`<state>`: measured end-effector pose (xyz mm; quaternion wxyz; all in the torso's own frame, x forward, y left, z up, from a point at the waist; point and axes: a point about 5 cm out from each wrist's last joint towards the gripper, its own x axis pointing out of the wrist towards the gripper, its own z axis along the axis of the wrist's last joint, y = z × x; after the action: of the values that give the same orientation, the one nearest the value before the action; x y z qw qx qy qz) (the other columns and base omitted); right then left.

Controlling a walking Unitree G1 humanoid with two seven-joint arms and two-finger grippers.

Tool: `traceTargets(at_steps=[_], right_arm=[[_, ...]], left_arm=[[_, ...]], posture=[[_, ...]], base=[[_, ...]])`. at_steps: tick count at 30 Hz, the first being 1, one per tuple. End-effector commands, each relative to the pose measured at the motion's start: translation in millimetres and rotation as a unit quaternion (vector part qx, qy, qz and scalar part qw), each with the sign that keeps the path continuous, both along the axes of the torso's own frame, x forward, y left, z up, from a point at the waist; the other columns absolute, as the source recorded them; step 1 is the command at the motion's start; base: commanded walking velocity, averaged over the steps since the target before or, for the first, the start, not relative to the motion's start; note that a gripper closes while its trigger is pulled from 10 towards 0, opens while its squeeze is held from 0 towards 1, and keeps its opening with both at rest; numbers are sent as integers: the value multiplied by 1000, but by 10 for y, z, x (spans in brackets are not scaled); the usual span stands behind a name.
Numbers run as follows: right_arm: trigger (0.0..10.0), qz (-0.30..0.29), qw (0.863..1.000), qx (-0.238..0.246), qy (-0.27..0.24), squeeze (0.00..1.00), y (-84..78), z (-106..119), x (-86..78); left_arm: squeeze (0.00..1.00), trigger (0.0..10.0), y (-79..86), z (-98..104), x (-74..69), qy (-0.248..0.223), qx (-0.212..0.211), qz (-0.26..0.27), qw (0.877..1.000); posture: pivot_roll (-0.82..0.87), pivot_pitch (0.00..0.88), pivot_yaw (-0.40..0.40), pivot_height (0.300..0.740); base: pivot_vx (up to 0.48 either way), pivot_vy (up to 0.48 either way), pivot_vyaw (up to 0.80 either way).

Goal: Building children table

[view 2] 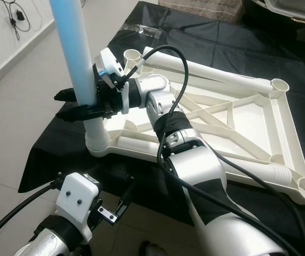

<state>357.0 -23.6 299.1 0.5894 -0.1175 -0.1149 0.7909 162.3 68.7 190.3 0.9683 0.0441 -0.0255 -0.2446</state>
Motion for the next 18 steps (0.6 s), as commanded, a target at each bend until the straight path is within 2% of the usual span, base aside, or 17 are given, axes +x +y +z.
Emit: traceTargets(at_steps=[1,4,5,7,16,18], right_arm=[[10000,-23,998,-31,57,0,33,-437,4],[10000,-96,993,-25,56,0,-21,-478,81],[10000,-96,993,-25,56,0,-21,-478,81],[10000,-146,988,-14,54,0,-119,-483,142],[10000,-199,980,6,21,0,-330,-484,193],[10000,-224,974,7,17,0,-377,-494,215]], left_arm=[[0,10000,-60,7,-88,10,-9,-17,1000],[0,10000,-51,-2,-79,12,-8,-16,1000],[0,10000,-51,-2,-79,12,-8,-16,1000],[0,10000,-48,-11,-55,10,-4,-20,1000],[0,10000,-20,-26,23,6,3,-20,1000],[0,10000,-10,-30,53,3,6,-19,1000]], posture=[[288,314,-104,740],[278,308,-98,740],[278,308,-98,740],[268,301,-89,740],[256,285,-78,740],[253,281,-76,740]], base=[[0,0,0],[0,0,0],[0,0,0],[0,0,0],[0,0,0],[0,0,0]])
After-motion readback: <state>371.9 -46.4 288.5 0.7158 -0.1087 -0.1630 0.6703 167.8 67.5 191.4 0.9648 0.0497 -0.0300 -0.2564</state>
